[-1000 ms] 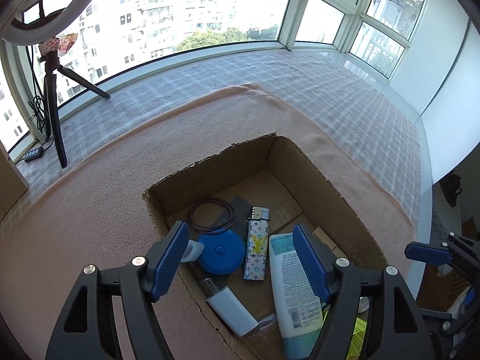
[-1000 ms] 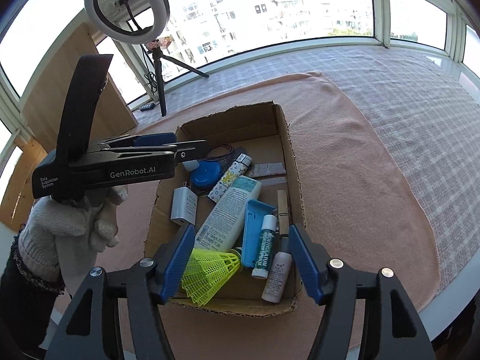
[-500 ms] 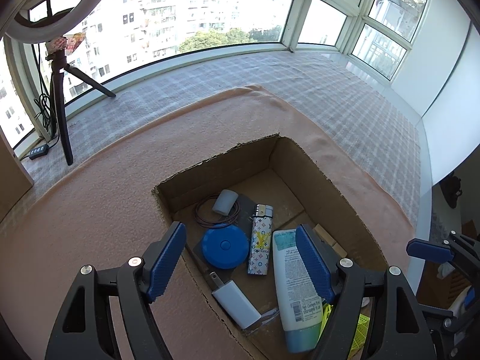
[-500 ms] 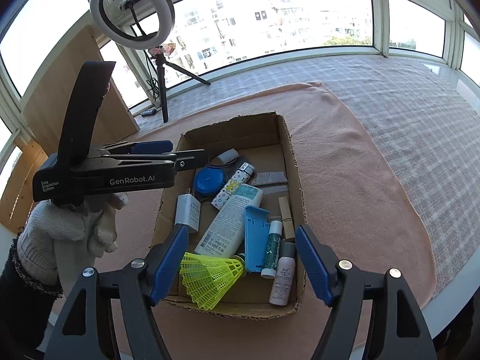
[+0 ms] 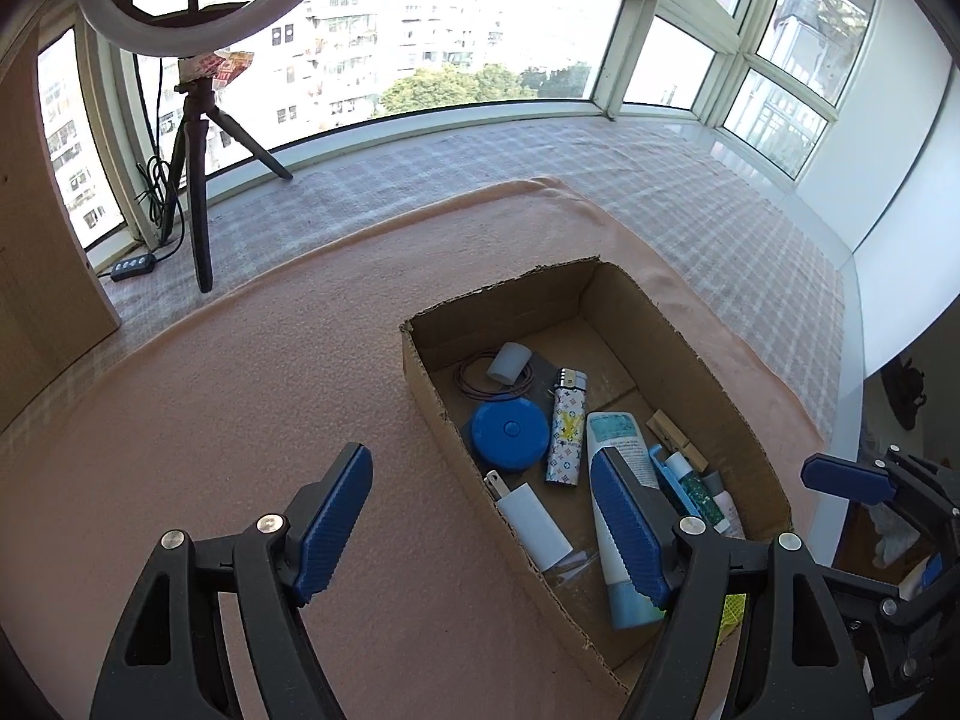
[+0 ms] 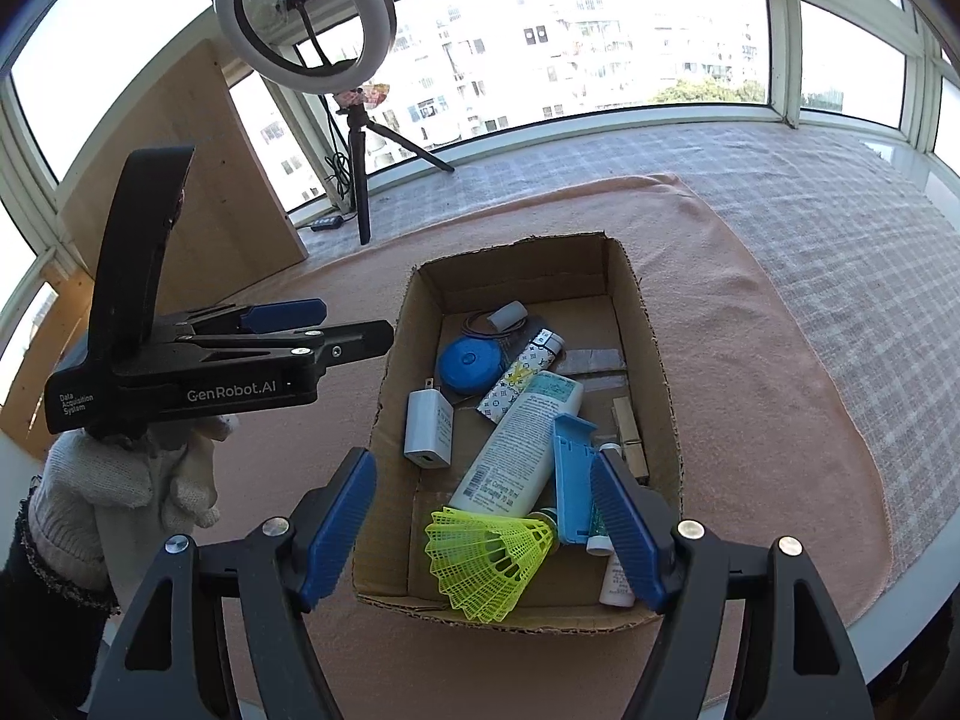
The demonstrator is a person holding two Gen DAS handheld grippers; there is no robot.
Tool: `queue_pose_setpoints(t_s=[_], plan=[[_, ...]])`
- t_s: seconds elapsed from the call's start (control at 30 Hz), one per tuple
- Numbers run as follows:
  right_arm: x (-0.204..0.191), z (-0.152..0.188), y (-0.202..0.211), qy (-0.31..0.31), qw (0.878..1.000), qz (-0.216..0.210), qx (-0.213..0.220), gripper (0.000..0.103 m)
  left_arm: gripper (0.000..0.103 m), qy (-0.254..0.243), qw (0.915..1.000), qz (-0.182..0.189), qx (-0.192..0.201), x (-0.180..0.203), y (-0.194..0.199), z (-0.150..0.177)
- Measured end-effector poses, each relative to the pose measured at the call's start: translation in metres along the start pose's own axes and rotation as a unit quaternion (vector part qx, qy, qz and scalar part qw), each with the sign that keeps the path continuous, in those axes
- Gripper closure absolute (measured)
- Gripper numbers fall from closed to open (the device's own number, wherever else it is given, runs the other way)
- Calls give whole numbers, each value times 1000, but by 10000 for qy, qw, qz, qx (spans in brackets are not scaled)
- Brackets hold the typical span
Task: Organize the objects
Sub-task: 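Withdraw both tools from the box toward the star-patterned tissue pack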
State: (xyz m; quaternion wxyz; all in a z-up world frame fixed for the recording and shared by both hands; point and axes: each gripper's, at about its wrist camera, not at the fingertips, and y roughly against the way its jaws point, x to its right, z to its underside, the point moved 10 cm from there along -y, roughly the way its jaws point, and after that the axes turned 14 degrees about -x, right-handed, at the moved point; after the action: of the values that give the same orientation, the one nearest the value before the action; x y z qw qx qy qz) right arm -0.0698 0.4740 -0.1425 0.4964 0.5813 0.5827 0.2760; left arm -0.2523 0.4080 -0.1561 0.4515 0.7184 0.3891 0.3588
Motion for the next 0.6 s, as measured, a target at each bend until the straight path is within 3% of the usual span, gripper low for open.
queue_pose_setpoints(t_s=[0.6], plan=[[-116,8,-14,641,9974,-293,-120,33,25,838,9957,-355,176,-113,74,107]])
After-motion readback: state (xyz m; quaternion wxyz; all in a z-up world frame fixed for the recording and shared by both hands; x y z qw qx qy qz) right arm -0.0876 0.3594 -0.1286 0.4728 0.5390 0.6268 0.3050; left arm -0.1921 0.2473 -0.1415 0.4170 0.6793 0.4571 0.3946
